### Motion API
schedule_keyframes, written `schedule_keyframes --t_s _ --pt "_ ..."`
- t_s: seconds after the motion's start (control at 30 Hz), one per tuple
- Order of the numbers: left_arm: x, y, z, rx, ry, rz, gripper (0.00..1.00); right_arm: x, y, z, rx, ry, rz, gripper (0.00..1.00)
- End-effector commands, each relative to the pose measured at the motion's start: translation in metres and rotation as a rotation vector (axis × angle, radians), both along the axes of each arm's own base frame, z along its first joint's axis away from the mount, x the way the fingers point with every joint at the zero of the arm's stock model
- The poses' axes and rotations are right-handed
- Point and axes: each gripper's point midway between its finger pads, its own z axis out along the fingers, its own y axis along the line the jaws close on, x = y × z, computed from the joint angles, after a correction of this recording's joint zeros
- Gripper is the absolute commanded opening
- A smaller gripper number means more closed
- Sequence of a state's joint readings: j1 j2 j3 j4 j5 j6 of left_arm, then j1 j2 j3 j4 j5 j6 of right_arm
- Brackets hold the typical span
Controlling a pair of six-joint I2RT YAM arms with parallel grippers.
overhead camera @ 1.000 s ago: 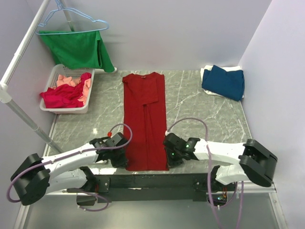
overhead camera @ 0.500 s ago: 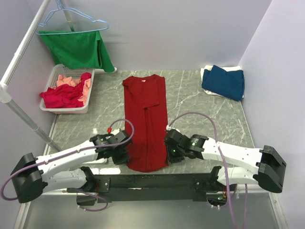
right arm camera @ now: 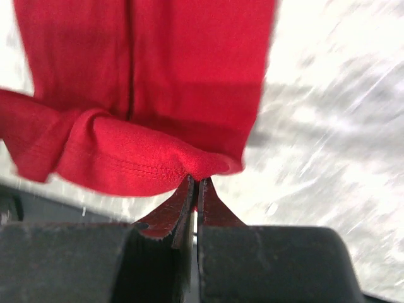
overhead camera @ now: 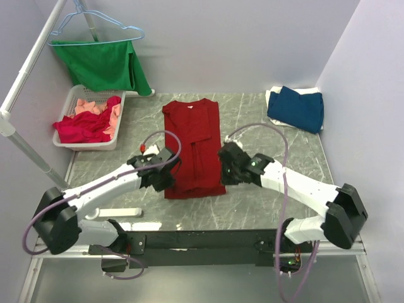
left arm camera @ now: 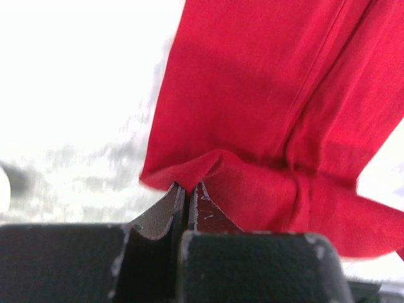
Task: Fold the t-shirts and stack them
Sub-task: Fold the tshirt
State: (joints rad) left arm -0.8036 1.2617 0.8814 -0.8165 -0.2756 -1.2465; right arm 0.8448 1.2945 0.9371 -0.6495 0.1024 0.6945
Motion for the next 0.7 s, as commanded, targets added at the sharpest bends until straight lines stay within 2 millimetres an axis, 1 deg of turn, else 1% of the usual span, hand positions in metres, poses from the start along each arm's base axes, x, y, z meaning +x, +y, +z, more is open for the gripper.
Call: schedule_keyframes --t_s 0.0,0.03,0.07,0.1,0.13,0.17,0.2,0.23,0.27,0.3,0.33,0.37,0.4,0.43,0.47,0.5,0.53,0.57,0.6,0.63,0.67 --pt "0.050 0.003 0.016 0.057 -0.103 0.015 0.01 0.054 -0.008 0.014 -0.036 -0.109 -0.039 0.00" --pt "0.061 0.001 0.023 0.058 -0.121 0.007 0.01 0.063 -0.008 0.017 -0.033 -0.119 -0.045 0.00" --pt "0.071 0.005 0.024 0.073 -0.128 0.019 0.01 0.070 -0.008 0.011 -0.055 -0.109 -0.039 0.00" --pt "0.079 0.006 0.018 0.102 -0.114 0.019 0.01 0.080 -0.013 0.010 -0.063 -0.114 -0.061 0.00" --pt "0.091 0.003 0.026 0.101 -0.139 0.009 0.01 0.090 -0.012 0.015 -0.060 -0.127 -0.067 0.00" --pt "0.101 0.005 0.027 0.108 -0.144 0.013 0.01 0.096 -0.013 0.008 -0.077 -0.114 -0.061 0.00" --pt "0.107 0.005 0.020 0.126 -0.127 0.009 0.01 0.105 -0.016 0.007 -0.076 -0.116 -0.075 0.00" --pt "0.117 0.002 0.026 0.125 -0.142 -0.002 0.01 0.114 -0.013 0.012 -0.066 -0.126 -0.076 0.00" --pt "0.126 0.005 0.025 0.128 -0.140 0.008 0.01 0.119 -0.013 0.005 -0.077 -0.113 -0.072 0.00" --pt "0.131 0.005 0.016 0.143 -0.119 0.009 0.01 0.127 -0.015 0.003 -0.076 -0.110 -0.085 0.00" --pt "0.140 0.004 0.020 0.142 -0.131 0.003 0.01 0.136 -0.013 0.008 -0.067 -0.121 -0.088 0.00" --pt "0.147 0.007 0.019 0.143 -0.130 0.014 0.01 0.141 -0.012 -0.001 -0.076 -0.099 -0.083 0.00" --pt "0.152 0.008 0.010 0.157 -0.112 0.014 0.01 0.146 -0.011 -0.003 -0.073 -0.093 -0.085 0.00" --pt "0.160 0.007 0.013 0.156 -0.120 0.009 0.01 0.157 -0.010 0.002 -0.063 -0.102 -0.095 0.00" --pt "0.166 0.010 0.013 0.157 -0.119 0.019 0.01 0.160 -0.007 -0.005 -0.061 -0.082 -0.089 0.00" --pt "0.170 0.011 0.005 0.170 -0.100 0.019 0.01 0.168 -0.004 -0.003 -0.049 -0.086 -0.092 0.00" --pt "0.177 0.010 0.009 0.168 -0.110 0.015 0.01 0.174 -0.004 -0.004 -0.046 -0.082 -0.096 0.00" --pt "0.181 0.013 0.008 0.171 -0.106 0.021 0.01 0.177 -0.003 -0.015 -0.058 -0.057 -0.094 0.00" --pt "0.184 0.015 0.002 0.181 -0.091 0.021 0.01 0.184 0.000 -0.012 -0.053 -0.066 -0.096 0.00" --pt "0.190 0.014 0.005 0.178 -0.099 0.015 0.01 0.187 0.001 -0.013 -0.054 -0.063 -0.092 0.00" --pt "0.194 0.016 0.005 0.177 -0.097 0.015 0.01 0.191 0.000 -0.022 -0.059 -0.046 -0.098 0.00"
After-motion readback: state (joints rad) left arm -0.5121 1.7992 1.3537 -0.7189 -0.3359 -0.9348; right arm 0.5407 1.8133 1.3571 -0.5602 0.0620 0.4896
